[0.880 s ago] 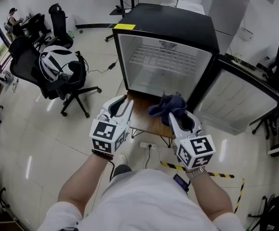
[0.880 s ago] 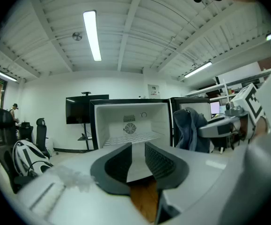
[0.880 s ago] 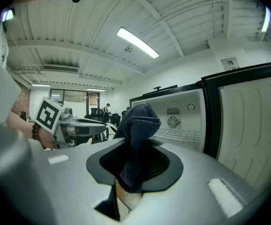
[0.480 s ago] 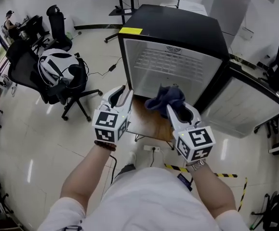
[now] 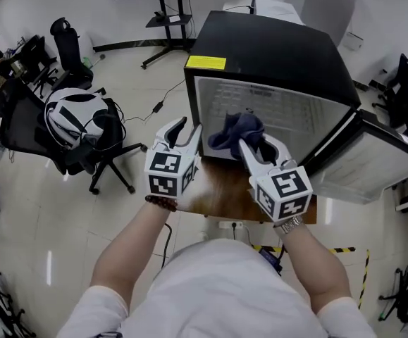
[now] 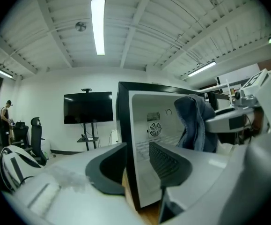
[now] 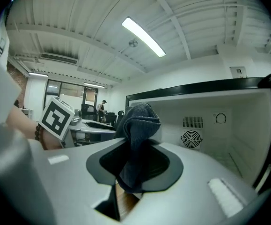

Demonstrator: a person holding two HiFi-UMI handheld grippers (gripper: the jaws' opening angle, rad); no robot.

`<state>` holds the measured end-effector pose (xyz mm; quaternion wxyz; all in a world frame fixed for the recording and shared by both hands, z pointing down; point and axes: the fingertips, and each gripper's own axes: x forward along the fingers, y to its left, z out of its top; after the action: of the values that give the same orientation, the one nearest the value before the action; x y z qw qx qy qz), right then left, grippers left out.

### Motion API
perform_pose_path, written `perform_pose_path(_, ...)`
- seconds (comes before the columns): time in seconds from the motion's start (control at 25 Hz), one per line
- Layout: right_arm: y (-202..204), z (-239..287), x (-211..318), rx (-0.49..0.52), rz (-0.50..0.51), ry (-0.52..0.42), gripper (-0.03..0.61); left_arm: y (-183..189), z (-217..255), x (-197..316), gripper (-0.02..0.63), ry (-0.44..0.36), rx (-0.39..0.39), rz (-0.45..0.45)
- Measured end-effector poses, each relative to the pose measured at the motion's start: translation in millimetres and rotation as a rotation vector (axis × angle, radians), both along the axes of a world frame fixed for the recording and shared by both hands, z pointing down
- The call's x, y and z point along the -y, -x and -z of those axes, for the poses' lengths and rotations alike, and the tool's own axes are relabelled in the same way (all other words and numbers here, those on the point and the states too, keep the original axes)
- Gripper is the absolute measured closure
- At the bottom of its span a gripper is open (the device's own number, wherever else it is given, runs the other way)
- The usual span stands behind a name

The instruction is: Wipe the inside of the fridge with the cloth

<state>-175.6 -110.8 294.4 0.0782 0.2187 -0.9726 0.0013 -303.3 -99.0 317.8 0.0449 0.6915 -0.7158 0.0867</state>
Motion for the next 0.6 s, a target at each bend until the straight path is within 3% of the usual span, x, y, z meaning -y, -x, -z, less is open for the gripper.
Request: perform_pose_path(0.6, 90.4, -6.5, 54.7, -0.079, 0.024, -0.101, 0.491, 21.2, -21.2, 46.2, 0.46, 0.057, 0.021, -0.142)
